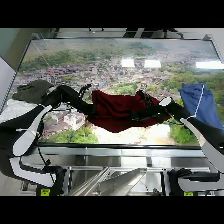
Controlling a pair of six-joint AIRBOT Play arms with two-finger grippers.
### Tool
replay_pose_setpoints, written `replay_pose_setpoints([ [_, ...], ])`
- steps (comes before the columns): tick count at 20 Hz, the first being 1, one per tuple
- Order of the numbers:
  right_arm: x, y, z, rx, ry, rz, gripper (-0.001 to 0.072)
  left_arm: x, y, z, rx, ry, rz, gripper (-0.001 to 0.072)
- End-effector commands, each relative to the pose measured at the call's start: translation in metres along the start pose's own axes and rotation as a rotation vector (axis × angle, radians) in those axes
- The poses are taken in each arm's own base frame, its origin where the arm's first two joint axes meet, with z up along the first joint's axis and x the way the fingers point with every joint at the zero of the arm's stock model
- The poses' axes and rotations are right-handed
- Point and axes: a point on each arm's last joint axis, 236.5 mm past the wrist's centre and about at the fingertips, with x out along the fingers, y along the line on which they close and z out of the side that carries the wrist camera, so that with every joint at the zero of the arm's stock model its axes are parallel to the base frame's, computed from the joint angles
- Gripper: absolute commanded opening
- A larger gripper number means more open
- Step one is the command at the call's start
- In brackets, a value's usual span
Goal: Fold the shirts.
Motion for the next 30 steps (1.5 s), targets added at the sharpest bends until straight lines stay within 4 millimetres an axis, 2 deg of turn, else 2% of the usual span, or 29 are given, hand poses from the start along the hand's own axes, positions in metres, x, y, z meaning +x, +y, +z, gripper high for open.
replay_pose_setpoints([
  [1, -0.024, 0.005, 0.009, -0.058, -0.035, -0.015, 0.0014, -0.006, -0.001, -0.003, 0.009, 0.007, -0.006, 0.0019],
  [3, -0.061, 0.024, 0.02, -0.1, -0.081, 0.015, 0.0014, -0.019, -0.009, 0.001, 0.006, -0.024, -0.033, 0.0019],
  [5, -0.101, 0.05, 0.039, -0.18, -0.176, 0.012, 0.0014, -0.049, -0.048, 0.016, 0.068, -0.134, -0.146, 0.0018],
  [6, -0.124, 0.067, 0.05, -0.241, -0.24, 0.0, 0.0014, -0.071, -0.07, 0.025, 0.118, -0.208, -0.188, 0.0018],
  [8, -0.171, 0.108, 0.068, -0.377, -0.361, -0.034, 0.0014, -0.131, -0.117, 0.039, 0.261, -0.355, -0.179, 0.0018],
  [10, -0.227, 0.164, 0.077, -0.53, -0.496, -0.051, 0.0014, -0.206, -0.181, 0.042, 0.441, -0.532, -0.158, 0.0018],
  [12, -0.284, 0.224, 0.07, -0.682, -0.637, -0.07, 0.0014, -0.28, -0.247, 0.023, 0.6, -0.703, -0.136, 0.0018],
  [13, -0.308, 0.249, 0.062, -0.747, -0.698, -0.085, 0.0013, -0.314, -0.28, 0.005, 0.687, -0.784, -0.122, 0.0018],
  [15, -0.349, 0.294, 0.038, -0.866, -0.788, -0.1, 0.0013, -0.37, -0.33, -0.031, 0.803, -0.931, -0.095, 0.0018],
  [17, -0.37, 0.322, 0.017, -0.946, -0.825, -0.105, 0.0013, -0.422, -0.36, -0.064, 0.874, -1.092, -0.017, 0.0017],
  [19, -0.382, 0.334, 0.014, -0.977, -0.853, -0.111, 0.0013, -0.453, -0.365, -0.077, 0.863, -1.188, 0.05, 0.0016],
  [21, -0.377, 0.328, 0.028, -0.958, -0.839, -0.109, 0.0013, -0.455, -0.359, -0.065, 0.833, -1.169, 0.08, 0.0016],
  [22, -0.369, 0.318, 0.04, -0.935, -0.814, -0.107, 0.0013, -0.447, -0.353, -0.049, 0.816, -1.129, 0.079, 0.0016],
  [24, -0.344, 0.288, 0.073, -0.883, -0.744, -0.105, 0.0014, -0.413, -0.319, 0.001, 0.731, -0.997, 0.08, 0.0016],
  [25, -0.328, 0.269, 0.092, -0.844, -0.707, -0.105, 0.0014, -0.388, -0.29, 0.03, 0.66, -0.91, 0.082, 0.0016],
  [27, -0.284, 0.215, 0.134, -0.734, -0.608, -0.109, 0.0015, -0.331, -0.231, 0.078, 0.512, -0.741, 0.029, 0.0016],
  [29, -0.228, 0.155, 0.166, -0.61, -0.5, -0.093, 0.0015, -0.268, -0.16, 0.112, 0.349, -0.58, -0.012, 0.0016],
  [30, -0.196, 0.124, 0.179, -0.547, -0.45, -0.084, 0.0016, -0.237, -0.125, 0.12, 0.271, -0.5, -0.023, 0.0016],
])
